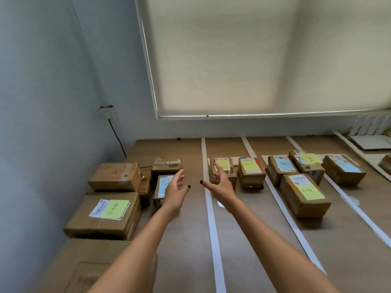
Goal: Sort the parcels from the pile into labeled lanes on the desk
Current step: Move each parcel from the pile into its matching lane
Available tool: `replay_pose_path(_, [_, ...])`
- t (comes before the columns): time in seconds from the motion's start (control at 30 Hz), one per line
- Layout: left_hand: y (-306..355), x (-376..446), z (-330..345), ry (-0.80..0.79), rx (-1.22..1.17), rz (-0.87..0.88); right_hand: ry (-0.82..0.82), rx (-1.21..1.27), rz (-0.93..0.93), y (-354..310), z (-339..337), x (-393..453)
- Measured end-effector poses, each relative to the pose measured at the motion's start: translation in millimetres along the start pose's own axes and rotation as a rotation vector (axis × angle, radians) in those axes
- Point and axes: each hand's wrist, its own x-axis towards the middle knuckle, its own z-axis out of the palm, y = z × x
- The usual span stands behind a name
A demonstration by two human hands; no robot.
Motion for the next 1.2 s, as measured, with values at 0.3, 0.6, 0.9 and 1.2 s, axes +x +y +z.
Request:
replay_pose_path(0.3, [-49,0,-127,0.042,-0.033,-0.004,-0.052,0.082,-0.015,-37,133,-19])
replay_pose_path(0.6, [-95,2,-219,0.125,0.035,-0.071,-0.123,0.056,0.051,-36,211,-19])
replay_pose_path(0.9, [-165,12,-273,0.26,0.122,-0.18,-0.217,0.034,0.189,1,264,-10])
replay_pose_path(1.2, [-240,45,-308,0.287,0.212,-0.25,-0.254,-0.028,0.317,59,304,15])
